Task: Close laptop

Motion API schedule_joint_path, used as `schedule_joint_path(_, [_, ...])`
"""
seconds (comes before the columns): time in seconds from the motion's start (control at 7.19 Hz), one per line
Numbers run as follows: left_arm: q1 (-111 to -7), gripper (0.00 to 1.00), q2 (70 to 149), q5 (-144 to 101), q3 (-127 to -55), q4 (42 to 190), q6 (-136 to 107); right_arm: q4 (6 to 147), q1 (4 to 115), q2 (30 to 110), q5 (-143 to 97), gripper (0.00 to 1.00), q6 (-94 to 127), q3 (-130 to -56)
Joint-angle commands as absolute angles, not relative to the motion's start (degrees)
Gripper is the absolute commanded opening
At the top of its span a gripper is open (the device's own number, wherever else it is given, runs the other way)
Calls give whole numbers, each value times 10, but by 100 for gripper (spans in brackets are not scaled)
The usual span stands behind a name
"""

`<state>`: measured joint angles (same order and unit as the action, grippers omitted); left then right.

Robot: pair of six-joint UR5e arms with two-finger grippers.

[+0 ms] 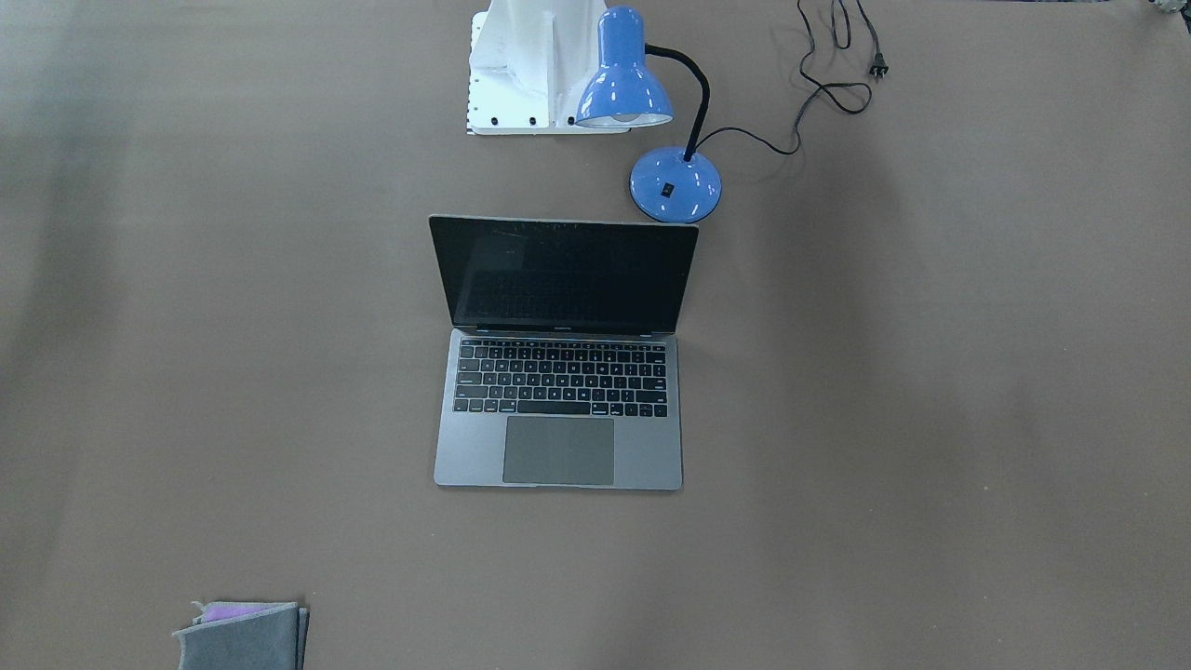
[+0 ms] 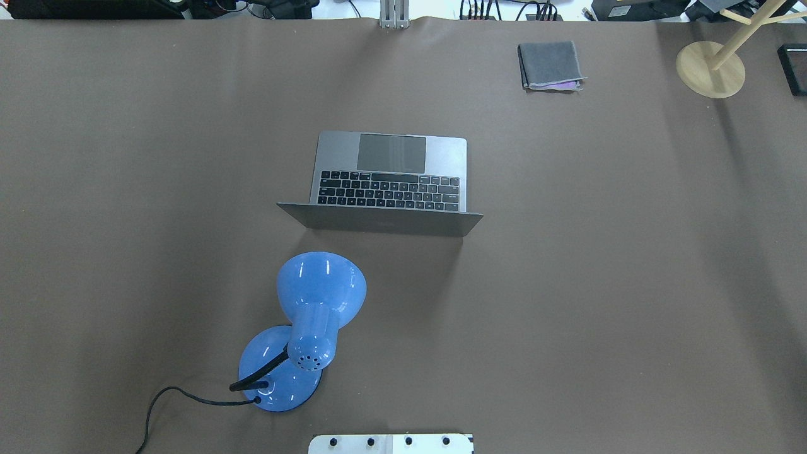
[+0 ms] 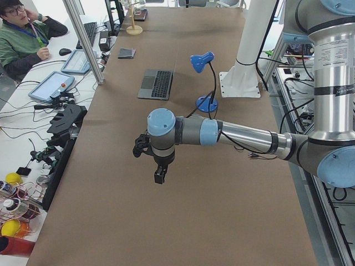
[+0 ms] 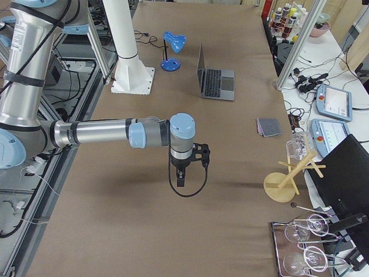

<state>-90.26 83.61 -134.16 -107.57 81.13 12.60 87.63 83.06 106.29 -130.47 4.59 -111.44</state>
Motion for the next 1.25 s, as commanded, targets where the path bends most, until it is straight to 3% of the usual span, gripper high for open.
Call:
schedule_joint_path(0.0, [-904, 99, 854, -1341, -1076, 809, 121, 762, 831, 1061, -1317, 100, 56, -1110])
schedule_joint_path(0.56, [-902, 99, 949, -1340, -1062, 821, 122, 748, 824, 974, -1354, 100, 63, -1114])
schedule_joint_path(0.7, [-902, 99, 967, -1341, -1023, 904, 120, 732, 824, 979, -1354, 99, 72, -1114])
schedule_joint_path(1.11, [-902, 99, 947, -1417, -1006, 996, 92, 727, 815, 984, -1365, 100, 77, -1112])
